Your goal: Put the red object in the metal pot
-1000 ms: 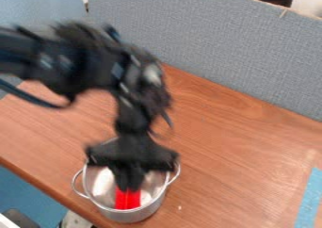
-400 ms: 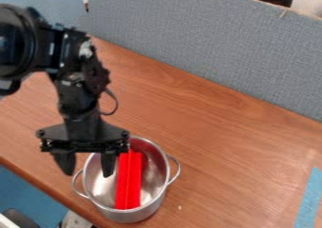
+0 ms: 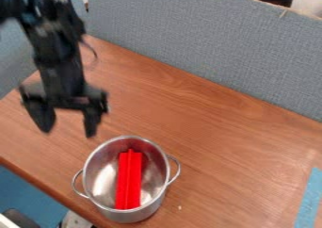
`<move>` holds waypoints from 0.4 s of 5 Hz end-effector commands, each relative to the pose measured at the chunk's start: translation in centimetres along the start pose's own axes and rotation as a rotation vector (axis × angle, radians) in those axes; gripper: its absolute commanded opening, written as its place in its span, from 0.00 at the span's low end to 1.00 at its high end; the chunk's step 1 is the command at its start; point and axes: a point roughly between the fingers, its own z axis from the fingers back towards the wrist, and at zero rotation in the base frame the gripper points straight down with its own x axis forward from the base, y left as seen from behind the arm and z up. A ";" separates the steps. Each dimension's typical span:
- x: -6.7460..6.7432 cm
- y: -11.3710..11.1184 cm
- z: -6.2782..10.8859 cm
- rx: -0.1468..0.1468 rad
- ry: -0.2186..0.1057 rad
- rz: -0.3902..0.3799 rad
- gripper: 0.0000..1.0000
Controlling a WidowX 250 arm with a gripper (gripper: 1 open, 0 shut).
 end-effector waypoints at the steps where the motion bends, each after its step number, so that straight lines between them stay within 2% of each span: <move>1: 2.9 0.8 4.5 -0.009 -0.046 0.165 1.00; 2: 3.2 -1.8 4.9 -0.020 -0.046 0.264 1.00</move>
